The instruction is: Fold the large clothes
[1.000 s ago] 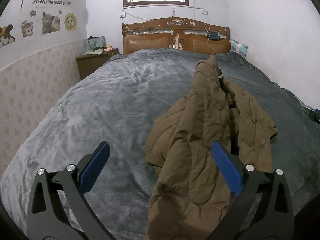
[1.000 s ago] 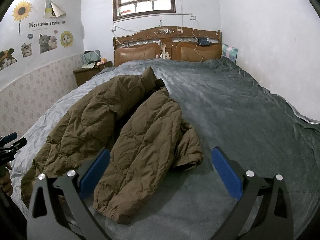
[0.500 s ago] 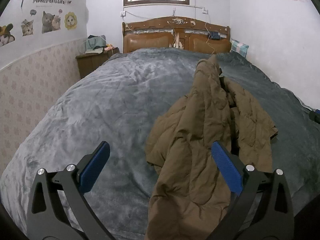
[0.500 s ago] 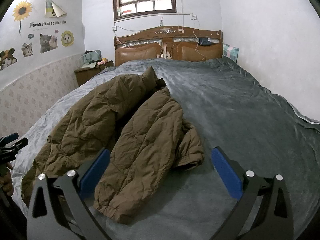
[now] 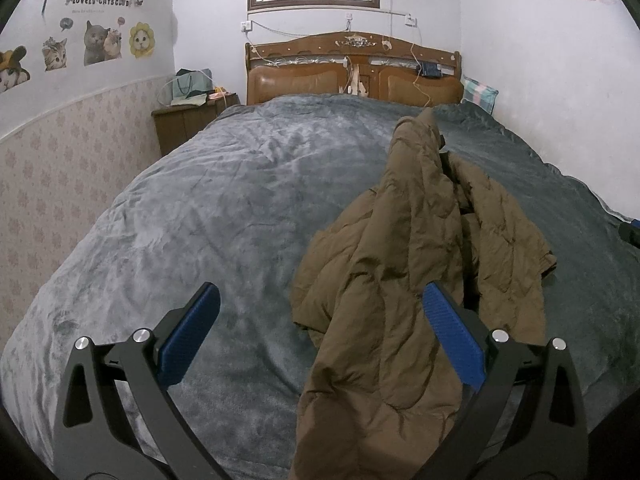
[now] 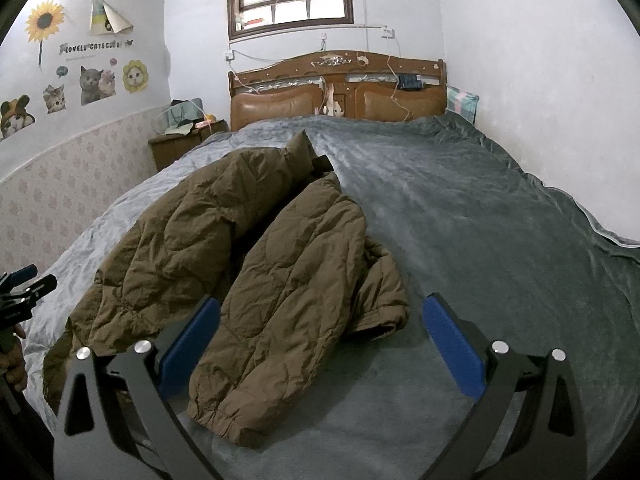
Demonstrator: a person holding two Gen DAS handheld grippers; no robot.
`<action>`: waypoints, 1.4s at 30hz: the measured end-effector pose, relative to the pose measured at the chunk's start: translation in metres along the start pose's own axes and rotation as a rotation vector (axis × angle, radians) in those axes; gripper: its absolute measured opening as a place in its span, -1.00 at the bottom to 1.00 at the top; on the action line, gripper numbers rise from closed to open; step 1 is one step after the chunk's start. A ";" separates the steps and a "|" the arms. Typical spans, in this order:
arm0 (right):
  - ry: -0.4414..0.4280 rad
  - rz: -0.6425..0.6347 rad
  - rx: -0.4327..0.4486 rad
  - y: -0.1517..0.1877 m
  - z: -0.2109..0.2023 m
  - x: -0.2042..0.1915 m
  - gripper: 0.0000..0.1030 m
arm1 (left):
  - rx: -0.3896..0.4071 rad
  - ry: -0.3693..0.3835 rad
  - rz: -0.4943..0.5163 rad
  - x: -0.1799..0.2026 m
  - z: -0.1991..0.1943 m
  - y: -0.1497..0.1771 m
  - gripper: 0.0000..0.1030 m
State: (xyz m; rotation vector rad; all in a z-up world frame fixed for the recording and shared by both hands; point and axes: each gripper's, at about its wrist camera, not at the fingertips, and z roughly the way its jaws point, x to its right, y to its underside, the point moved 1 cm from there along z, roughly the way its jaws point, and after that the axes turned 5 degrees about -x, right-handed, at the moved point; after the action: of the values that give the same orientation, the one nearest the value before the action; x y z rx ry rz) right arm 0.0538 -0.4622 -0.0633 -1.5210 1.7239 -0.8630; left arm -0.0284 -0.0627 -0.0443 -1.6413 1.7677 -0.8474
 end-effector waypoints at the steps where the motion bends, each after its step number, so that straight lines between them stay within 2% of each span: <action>1: 0.000 0.002 0.001 0.000 0.000 0.000 0.97 | -0.001 0.000 -0.001 0.000 0.000 0.000 0.94; 42: -0.009 0.010 0.004 0.003 0.001 -0.004 0.97 | -0.019 -0.009 -0.007 -0.001 0.005 0.004 0.94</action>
State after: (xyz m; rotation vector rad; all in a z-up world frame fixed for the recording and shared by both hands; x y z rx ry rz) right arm 0.0533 -0.4579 -0.0661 -1.5106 1.7206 -0.8528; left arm -0.0267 -0.0619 -0.0505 -1.6614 1.7696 -0.8272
